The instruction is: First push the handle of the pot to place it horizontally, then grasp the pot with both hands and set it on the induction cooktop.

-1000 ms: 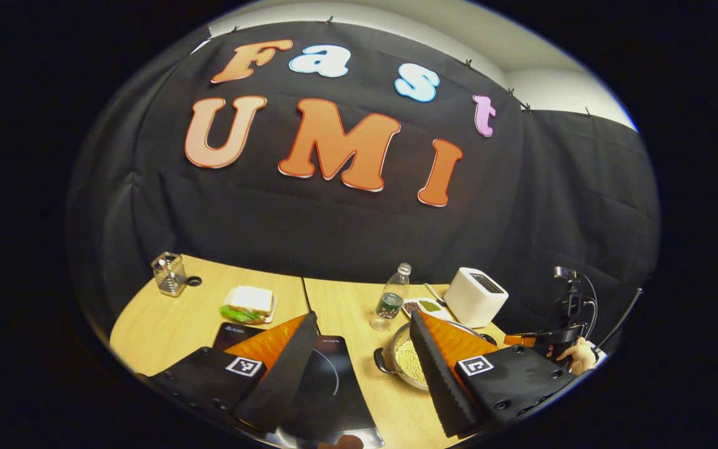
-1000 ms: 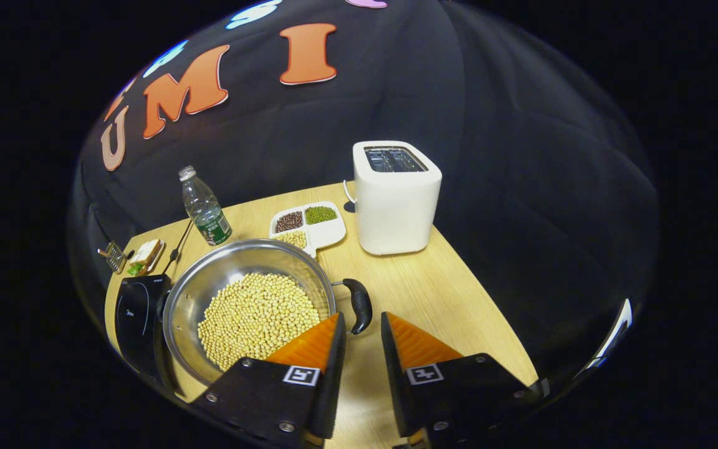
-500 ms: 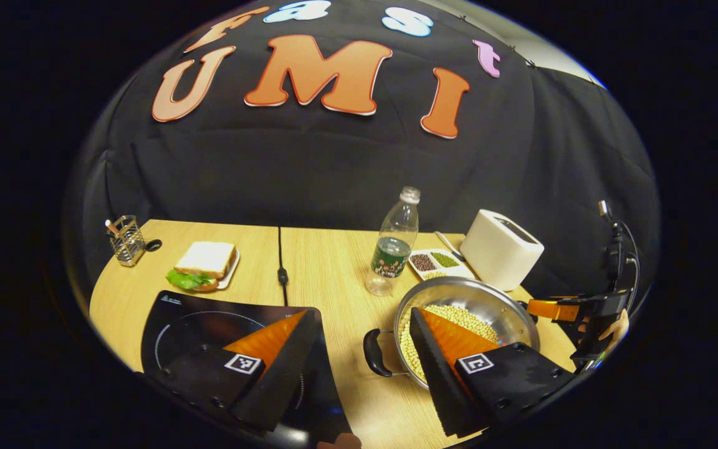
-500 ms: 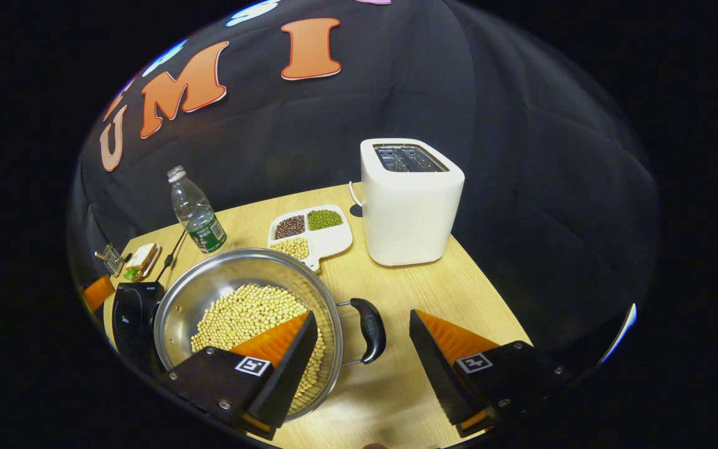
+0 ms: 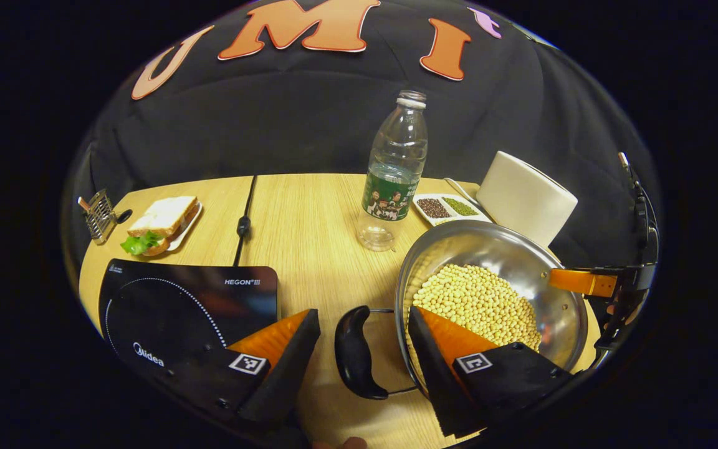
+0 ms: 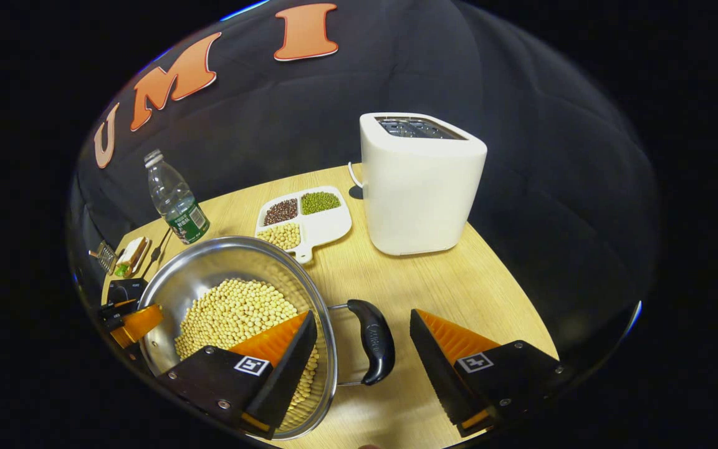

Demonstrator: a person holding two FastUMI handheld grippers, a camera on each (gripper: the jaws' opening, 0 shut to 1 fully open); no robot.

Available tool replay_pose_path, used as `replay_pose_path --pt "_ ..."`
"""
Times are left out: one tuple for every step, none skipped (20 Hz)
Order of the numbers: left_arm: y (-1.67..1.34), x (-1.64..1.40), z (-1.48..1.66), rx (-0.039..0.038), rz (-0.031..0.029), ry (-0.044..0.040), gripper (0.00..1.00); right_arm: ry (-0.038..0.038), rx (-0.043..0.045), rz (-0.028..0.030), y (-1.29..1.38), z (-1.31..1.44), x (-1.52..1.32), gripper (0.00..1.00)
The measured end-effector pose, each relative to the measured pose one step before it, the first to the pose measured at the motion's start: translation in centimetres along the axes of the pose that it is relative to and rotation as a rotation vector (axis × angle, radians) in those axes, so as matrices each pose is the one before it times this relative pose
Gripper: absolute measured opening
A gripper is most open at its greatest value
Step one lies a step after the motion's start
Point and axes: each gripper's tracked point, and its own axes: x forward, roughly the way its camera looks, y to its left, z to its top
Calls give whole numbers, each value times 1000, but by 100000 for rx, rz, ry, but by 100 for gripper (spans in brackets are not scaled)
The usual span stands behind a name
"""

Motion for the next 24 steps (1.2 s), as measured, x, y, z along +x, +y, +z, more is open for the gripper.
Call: replay_pose_path --pt "-270 402 -235 -181 -347 891 95 818 390 532 250 -139 211 94" --pt "-104 302 -276 -611 -314 1150 94 587 241 16 57 -292 308 93" --pt "-225 143 -590 -1512 -287 1924 92 502 -199 260 161 -194 358 88" --pt "-384 190 -335 -2483 -1205 876 86 548 485 1210 225 -162 14 85" --pt "154 167 143 -684 1086 -320 78 252 1137 295 90 -100 -163 78" --pt "220 37 62 447 749 -333 75 513 967 692 -31 38 285 75" --pt "0 173 160 -78 350 -856 72 9 -71 1058 -70 -87 -248 68" --pt "80 22 226 -966 410 -450 73 -382 -127 604 3 -18 -41 66" --pt "35 64 -74 -834 821 40 67 -379 604 -65 -102 19 -176 65" --pt "45 -139 -35 207 1164 885 67 774 1526 -446 -33 -275 -174 63" --pt "70 -322 -561 610 529 2177 67 1080 2065 -230 48 -299 -400 58" --pt "-228 -406 -124 -1300 -193 975 65 1338 1957 -79 72 -434 -374 57" --pt "-170 -738 -210 -646 -363 782 67 1056 741 96 -48 -477 -657 55" --pt "-2 -907 292 711 -332 -407 67 -173 -247 -21 48 -150 -998 55" --pt "19 -818 526 963 -293 -1476 67 -1423 -696 -117 105 359 -1004 51" --pt "75 -934 963 1747 -441 -2327 68 -2650 261 -14 254 819 -1037 55" --pt "109 -907 757 -196 -494 -1571 68 -1114 56 301 407 517 -1145 55" --pt "165 -994 796 -70 -435 -1175 64 -1121 46 483 516 568 -1058 55" --pt "292 -1052 661 -210 -154 -493 66 -831 -207 308 499 392 -1059 54" --pt "314 -1029 779 -71 -152 -1065 66 -1116 -612 218 662 378 -1021 54" --pt "392 -914 808 192 68 -1227 69 -1109 -518 424 605 420 -1163 55" --pt "587 -1026 785 41 148 -1446 66 -1565 720 454 756 448 -1016 54" --pt "692 -1004 660 365 229 -1461 63 -515 967 629 845 424 -721 54" --pt "790 -1003 485 -59 465 -806 66 -647 742 819 1149 255 -598 54"
